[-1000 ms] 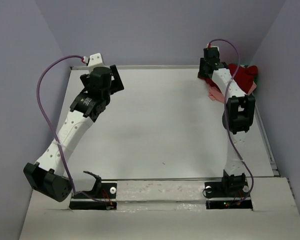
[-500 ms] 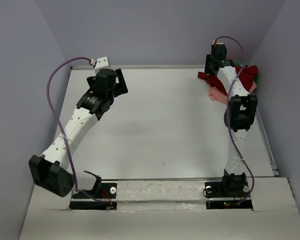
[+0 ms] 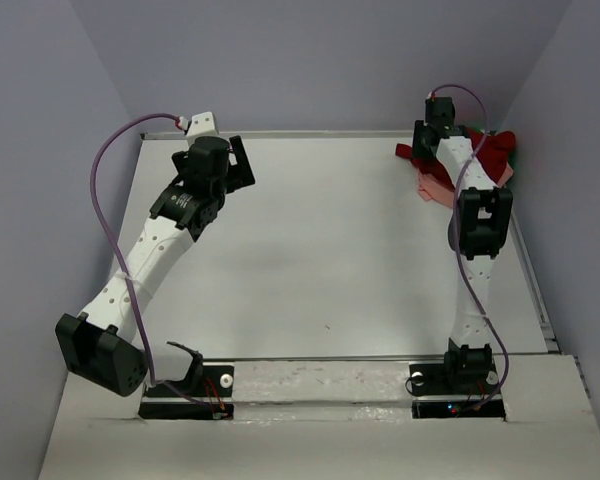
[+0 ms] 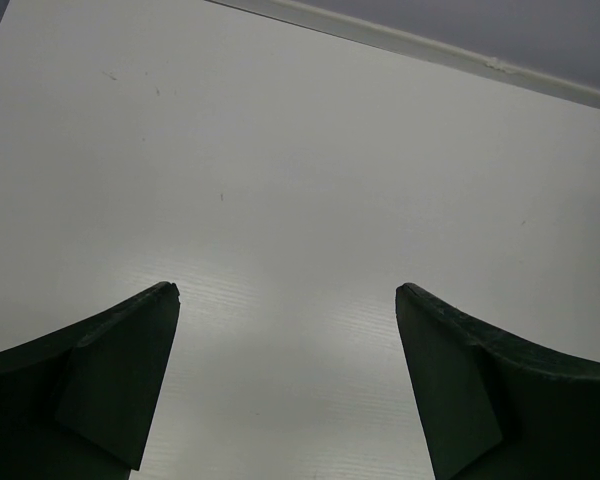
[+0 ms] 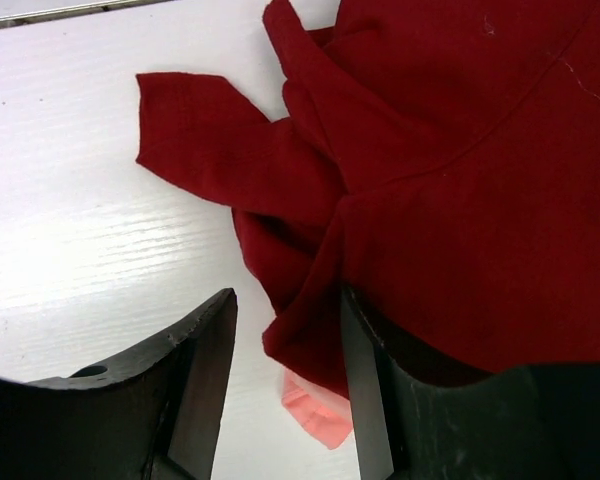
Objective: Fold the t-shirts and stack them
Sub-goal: Grab the tshirt from the pile, then move the tshirt to the center of the board
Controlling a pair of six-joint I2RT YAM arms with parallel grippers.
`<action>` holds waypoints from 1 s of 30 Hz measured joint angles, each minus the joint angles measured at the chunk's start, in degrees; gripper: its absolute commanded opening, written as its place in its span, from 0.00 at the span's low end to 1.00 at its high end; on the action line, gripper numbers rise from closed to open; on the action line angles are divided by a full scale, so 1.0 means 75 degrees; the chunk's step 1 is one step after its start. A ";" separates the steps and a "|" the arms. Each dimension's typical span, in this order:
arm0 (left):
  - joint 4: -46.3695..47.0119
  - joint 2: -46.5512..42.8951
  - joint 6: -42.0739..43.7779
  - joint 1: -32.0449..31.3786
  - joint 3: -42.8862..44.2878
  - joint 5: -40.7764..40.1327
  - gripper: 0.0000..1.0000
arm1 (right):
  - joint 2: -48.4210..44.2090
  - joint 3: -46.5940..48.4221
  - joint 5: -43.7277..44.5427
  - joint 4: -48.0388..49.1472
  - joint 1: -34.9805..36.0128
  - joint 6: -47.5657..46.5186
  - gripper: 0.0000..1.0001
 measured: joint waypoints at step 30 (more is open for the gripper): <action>0.0350 -0.0012 0.0020 0.0000 -0.0350 0.0344 0.98 | -0.1081 0.1119 0.0216 -0.0353 -0.0047 -0.0408 0.00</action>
